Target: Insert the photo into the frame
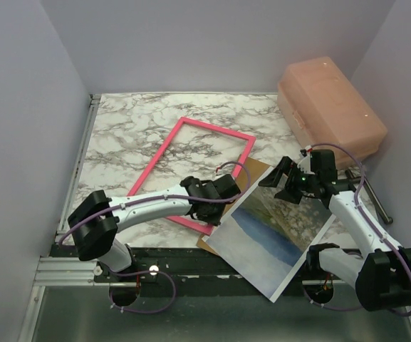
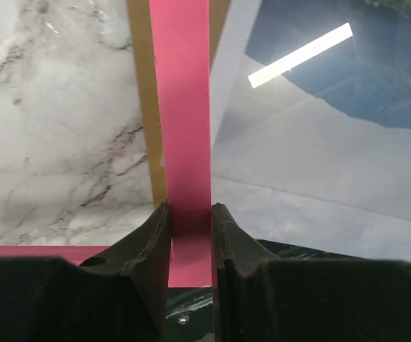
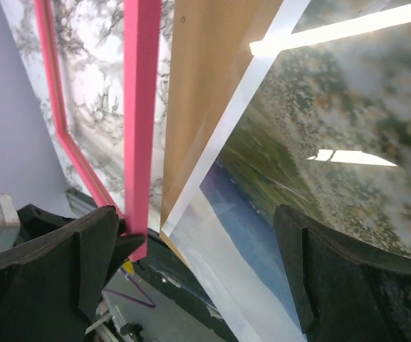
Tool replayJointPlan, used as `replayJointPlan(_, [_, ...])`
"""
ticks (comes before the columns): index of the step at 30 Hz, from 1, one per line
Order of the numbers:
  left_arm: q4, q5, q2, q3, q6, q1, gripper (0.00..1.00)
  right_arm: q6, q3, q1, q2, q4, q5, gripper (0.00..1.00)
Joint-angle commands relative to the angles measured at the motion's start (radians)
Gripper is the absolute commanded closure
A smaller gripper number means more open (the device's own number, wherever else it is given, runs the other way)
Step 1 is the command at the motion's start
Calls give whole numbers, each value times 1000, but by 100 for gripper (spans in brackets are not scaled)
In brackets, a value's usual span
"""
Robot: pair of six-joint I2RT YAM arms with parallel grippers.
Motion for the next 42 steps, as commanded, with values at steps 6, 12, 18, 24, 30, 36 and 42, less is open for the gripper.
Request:
replayJointPlan(6, [-17,-45,39,41,-71,-156,100,33,-85,-3,5,104,-132,0])
replayJointPlan(12, [-57,-51,106,65,-68,-180,55,16,-92,-3,28,89,-115,0])
replayJointPlan(18, [-33,-40,128,107,-37,-179,43,-5,-84,-3,31,55,-75,0])
replayJointPlan(24, [-17,-14,182,153,-14,-162,44,-21,-75,-3,35,20,-45,0])
replayJointPlan(30, [-2,32,190,138,-8,-118,45,-25,-68,-3,37,7,-30,0])
replayJointPlan(36, [-54,65,235,184,7,-103,45,-25,-65,-3,54,7,-31,0])
replayJointPlan(42, [-124,99,290,242,48,-103,45,-24,-62,-3,65,8,-28,0])
